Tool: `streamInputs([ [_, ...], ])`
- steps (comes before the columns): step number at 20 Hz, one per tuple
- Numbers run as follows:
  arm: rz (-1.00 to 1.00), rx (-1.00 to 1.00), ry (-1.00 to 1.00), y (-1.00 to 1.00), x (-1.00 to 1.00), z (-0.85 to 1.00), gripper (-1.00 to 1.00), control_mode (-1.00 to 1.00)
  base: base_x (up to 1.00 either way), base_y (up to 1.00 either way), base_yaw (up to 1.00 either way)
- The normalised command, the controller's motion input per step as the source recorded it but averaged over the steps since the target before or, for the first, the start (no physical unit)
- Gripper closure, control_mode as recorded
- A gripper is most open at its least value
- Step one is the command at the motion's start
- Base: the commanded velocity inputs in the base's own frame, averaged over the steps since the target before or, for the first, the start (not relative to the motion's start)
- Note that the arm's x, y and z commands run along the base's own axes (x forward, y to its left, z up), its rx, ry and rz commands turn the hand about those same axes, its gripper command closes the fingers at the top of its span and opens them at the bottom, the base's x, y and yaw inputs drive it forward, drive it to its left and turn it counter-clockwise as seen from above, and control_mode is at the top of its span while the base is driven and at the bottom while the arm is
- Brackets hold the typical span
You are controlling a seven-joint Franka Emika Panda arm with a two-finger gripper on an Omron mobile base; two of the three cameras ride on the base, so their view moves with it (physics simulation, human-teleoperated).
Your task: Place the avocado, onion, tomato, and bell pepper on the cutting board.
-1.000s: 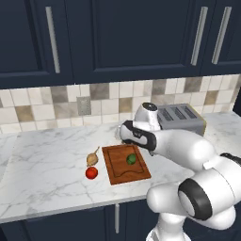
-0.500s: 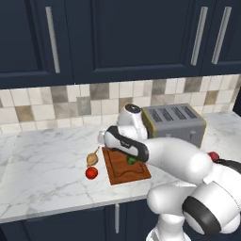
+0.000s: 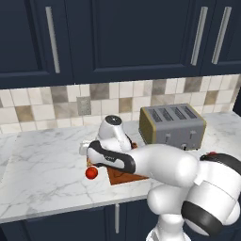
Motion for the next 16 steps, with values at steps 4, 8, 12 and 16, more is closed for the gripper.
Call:
streamInputs([
  [4,0.02,0.0,0.0,0.14,-0.07,-0.12,-1.0,-1.0,0.0,0.0,0.0],
  [8,0.0,-0.01,0.0,0.05,0.0,-0.13,-1.0,-1.0,0.0,0.0,0.0],
  [12,0.0,-0.02,0.02,0.17,-0.07,-0.25,-1.0,-1.0,0.0,0.0,0.0],
  [16,0.0,0.0,0.03,0.14,-0.02,-0.2,-1.0,-1.0,0.0,0.0,0.0],
])
